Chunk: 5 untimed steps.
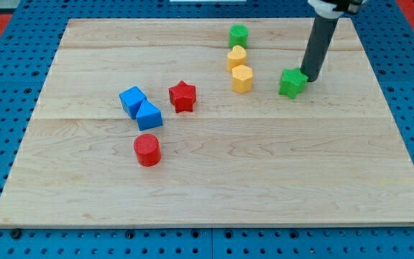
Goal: Slide the green star below yellow hexagon
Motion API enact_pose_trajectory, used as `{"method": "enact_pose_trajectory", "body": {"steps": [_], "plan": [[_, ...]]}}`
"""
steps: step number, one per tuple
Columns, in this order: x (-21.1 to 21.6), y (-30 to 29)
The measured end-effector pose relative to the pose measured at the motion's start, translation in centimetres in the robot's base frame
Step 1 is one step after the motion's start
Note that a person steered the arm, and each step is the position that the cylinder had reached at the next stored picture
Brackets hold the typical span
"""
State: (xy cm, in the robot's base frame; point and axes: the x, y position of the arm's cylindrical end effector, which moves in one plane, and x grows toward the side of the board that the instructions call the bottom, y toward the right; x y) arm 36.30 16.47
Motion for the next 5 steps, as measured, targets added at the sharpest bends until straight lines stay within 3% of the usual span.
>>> {"method": "enact_pose_trajectory", "body": {"steps": [1, 3, 5], "plan": [[-2.5, 1.7], [3.7, -4.2], [5.1, -2.9]]}}
